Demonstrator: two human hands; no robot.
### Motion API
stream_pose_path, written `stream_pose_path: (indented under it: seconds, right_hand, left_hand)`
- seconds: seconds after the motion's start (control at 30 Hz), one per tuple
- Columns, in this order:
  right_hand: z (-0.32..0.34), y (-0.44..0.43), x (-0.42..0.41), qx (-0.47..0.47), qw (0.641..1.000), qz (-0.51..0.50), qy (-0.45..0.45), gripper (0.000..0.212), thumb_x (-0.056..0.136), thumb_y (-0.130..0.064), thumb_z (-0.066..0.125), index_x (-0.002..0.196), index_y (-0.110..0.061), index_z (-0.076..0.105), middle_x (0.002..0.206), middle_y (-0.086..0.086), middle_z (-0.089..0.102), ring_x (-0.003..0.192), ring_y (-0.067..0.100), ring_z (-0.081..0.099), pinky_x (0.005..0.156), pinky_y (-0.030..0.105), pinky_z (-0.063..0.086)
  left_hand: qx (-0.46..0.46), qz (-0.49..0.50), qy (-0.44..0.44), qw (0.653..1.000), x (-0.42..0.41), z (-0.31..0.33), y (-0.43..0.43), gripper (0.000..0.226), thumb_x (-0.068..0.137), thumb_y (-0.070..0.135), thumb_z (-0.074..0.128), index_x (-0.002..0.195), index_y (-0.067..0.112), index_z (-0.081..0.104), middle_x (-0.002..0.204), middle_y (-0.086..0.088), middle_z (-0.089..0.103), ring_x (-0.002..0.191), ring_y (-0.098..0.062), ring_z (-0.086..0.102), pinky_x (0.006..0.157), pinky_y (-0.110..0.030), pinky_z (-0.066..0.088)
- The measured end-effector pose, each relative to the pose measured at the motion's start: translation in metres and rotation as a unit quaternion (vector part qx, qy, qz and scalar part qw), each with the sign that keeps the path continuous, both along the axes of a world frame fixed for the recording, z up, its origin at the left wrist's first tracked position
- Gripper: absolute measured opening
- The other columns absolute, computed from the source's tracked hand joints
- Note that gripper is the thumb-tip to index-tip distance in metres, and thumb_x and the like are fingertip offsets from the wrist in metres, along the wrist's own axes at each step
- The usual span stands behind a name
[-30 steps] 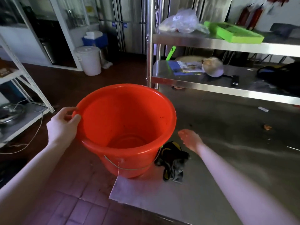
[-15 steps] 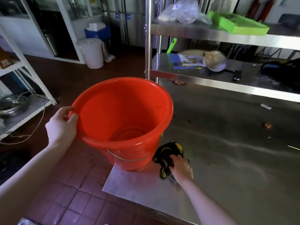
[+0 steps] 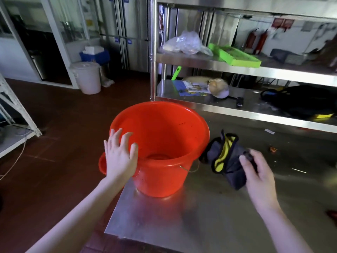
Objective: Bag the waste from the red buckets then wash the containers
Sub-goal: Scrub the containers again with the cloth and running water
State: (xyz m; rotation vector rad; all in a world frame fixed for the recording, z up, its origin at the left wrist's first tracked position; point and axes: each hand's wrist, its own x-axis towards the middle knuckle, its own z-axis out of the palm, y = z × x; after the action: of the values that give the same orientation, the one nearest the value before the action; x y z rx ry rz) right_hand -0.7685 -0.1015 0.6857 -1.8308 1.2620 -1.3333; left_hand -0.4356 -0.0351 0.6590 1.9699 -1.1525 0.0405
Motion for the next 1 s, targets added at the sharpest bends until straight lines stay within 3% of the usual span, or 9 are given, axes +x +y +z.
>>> stream_pose_path:
  seconds: [0.17,0.23,0.37,0.5,0.63,0.77,0.83,0.9,1.0]
  right_hand:
    - [0.053,0.003,0.029,-0.073,0.995,-0.005,-0.067,0.012,0.099,-0.029,0.048,0.089,-0.034,0.053,0.08,-0.021,0.057,0.073,-0.006,0.049,0.066,0.006,0.038]
    - [0.052,0.004,0.051,-0.082,0.995,0.004,-0.048,0.01,0.098,-0.025,0.049,0.091,-0.031,0.053,0.081,-0.021,0.058,0.074,-0.008,0.05,0.068,0.004,0.037]
    - [0.023,0.01,0.093,-0.031,0.99,0.092,0.097,0.013,0.098,-0.022,0.052,0.109,-0.024,0.06,0.093,-0.02,0.065,0.088,-0.005,0.059,0.076,0.009,0.042]
    - [0.001,0.002,0.105,-0.088,0.924,0.111,0.356,0.027,0.099,-0.031,0.05,0.117,-0.016,0.063,0.113,-0.006,0.067,0.108,0.016,0.059,0.1,0.031,0.039]
    - [0.001,-0.005,0.105,-0.095,0.896,0.076,0.426,0.036,0.1,-0.036,0.045,0.119,-0.012,0.064,0.117,0.0,0.067,0.114,0.02,0.058,0.111,0.032,0.029]
    - [0.004,-0.021,0.104,-0.145,0.866,0.01,0.478,0.026,0.097,-0.025,0.054,0.098,-0.006,0.071,0.099,0.003,0.07,0.099,0.023,0.064,0.112,0.038,0.035]
    - [0.012,-0.035,0.095,-0.129,0.865,-0.027,0.485,0.025,0.096,-0.021,0.055,0.099,-0.001,0.071,0.101,0.007,0.067,0.099,0.028,0.061,0.107,0.039,0.039]
    - [0.019,-0.048,0.09,-0.101,0.854,-0.051,0.508,0.03,0.099,-0.023,0.049,0.105,-0.001,0.068,0.109,0.006,0.062,0.104,0.028,0.055,0.101,0.037,0.041]
    - [0.017,-0.051,0.097,-0.098,0.857,-0.02,0.506,0.031,0.101,-0.028,0.044,0.104,-0.007,0.065,0.107,0.001,0.059,0.101,0.022,0.053,0.088,0.035,0.046]
  left_hand:
    - [0.019,-0.049,-0.061,0.997,-0.044,-0.004,-0.008,0.052,0.094,0.047,0.03,0.13,0.02,0.057,0.139,-0.005,0.051,0.148,-0.029,0.016,0.118,-0.056,0.006]
    - [0.028,-0.082,-0.069,0.994,-0.059,-0.003,-0.011,0.057,0.094,0.05,0.023,0.133,0.024,0.055,0.139,-0.002,0.052,0.148,-0.028,0.016,0.118,-0.055,0.005]
    - [0.036,-0.158,-0.068,0.984,-0.058,0.002,-0.011,0.049,0.097,0.043,0.024,0.139,0.031,0.045,0.141,0.008,0.051,0.145,-0.015,0.025,0.118,-0.043,0.009]
    - [0.017,-0.231,-0.062,0.971,0.003,0.007,-0.01,0.041,0.091,0.03,0.04,0.125,0.019,0.06,0.135,0.001,0.057,0.142,-0.019,0.034,0.113,-0.04,0.027]
    - [0.074,-0.288,-0.161,0.941,0.065,0.006,-0.016,0.032,0.098,0.032,0.046,0.127,0.028,0.059,0.145,0.005,0.046,0.148,-0.017,0.018,0.12,-0.048,0.016]
    - [0.078,-0.336,-0.244,0.906,0.087,0.005,-0.023,0.032,0.099,0.036,0.046,0.128,0.028,0.057,0.137,0.004,0.049,0.147,-0.018,0.024,0.12,-0.047,0.013]
    - [0.067,-0.347,-0.254,0.9,0.085,0.008,-0.024,0.035,0.098,0.043,0.044,0.124,0.027,0.06,0.127,0.002,0.053,0.137,-0.021,0.041,0.118,-0.046,0.018]
    - [0.047,-0.362,-0.251,0.896,0.081,0.008,-0.024,0.042,0.094,0.05,0.04,0.118,0.024,0.064,0.114,0.002,0.056,0.116,-0.021,0.056,0.116,-0.045,0.026]
    - [0.017,-0.388,-0.221,0.895,0.078,0.005,-0.025,0.046,0.093,0.055,0.043,0.112,0.019,0.065,0.105,0.003,0.054,0.098,-0.019,0.055,0.106,-0.04,0.041]
